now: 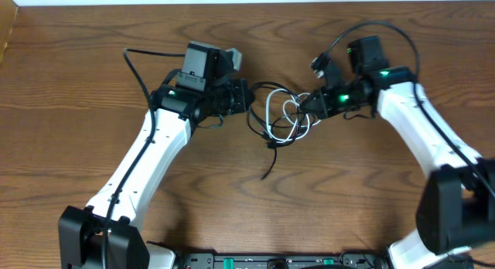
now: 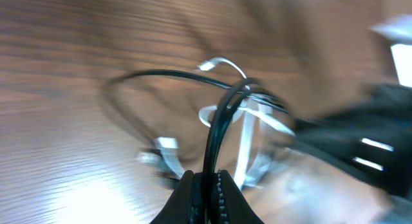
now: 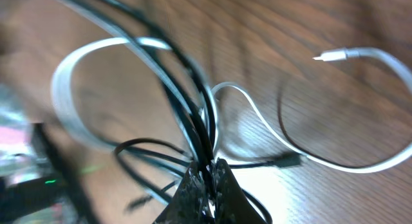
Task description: Untangle cables
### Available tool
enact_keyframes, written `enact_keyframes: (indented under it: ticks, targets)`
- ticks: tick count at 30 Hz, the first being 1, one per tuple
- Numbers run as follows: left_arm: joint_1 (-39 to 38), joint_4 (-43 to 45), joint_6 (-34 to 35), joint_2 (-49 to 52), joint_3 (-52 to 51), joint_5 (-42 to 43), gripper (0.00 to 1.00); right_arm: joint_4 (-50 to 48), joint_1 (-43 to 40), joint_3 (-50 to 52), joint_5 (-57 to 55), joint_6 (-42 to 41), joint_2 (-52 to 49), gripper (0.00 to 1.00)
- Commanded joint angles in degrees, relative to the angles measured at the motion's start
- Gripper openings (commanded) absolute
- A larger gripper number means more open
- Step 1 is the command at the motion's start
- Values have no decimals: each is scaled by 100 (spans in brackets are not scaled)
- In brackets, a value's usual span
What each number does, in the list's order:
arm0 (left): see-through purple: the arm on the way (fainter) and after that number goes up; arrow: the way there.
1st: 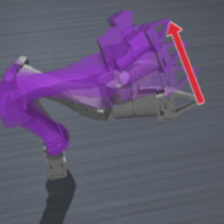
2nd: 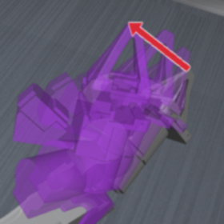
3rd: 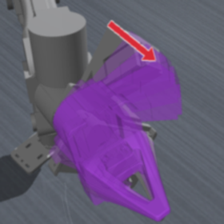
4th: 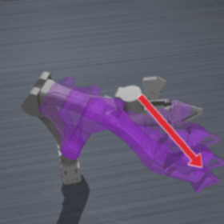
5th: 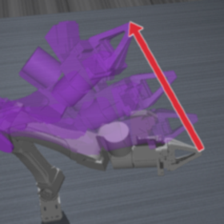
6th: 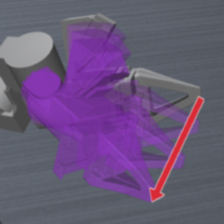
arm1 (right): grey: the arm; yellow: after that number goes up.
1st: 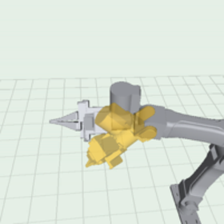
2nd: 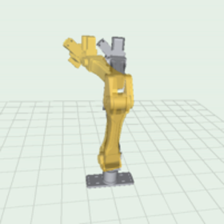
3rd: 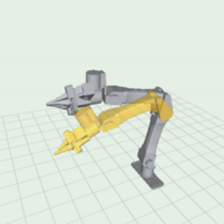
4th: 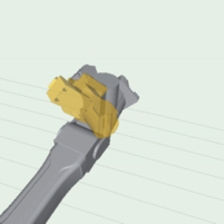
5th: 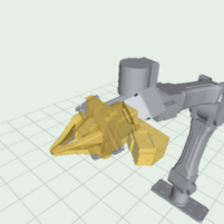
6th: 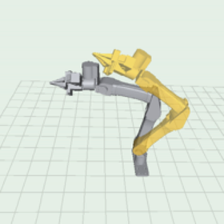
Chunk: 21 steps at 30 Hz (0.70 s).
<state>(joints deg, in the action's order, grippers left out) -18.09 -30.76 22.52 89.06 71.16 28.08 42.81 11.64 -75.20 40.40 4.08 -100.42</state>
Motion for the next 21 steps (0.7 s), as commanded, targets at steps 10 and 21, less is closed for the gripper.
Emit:
enact_keyframes:
  ticks: [10, 21]
  targets:
    - [243, -566, -409, 11, 33, -1080, 7, -452, -1161, -44, 3866, 234, 1161, 1]
    - [243, 125, -791, 11, 33, 1130, 8, 26, -474, -44, 1005, -1145, 1067, 57]
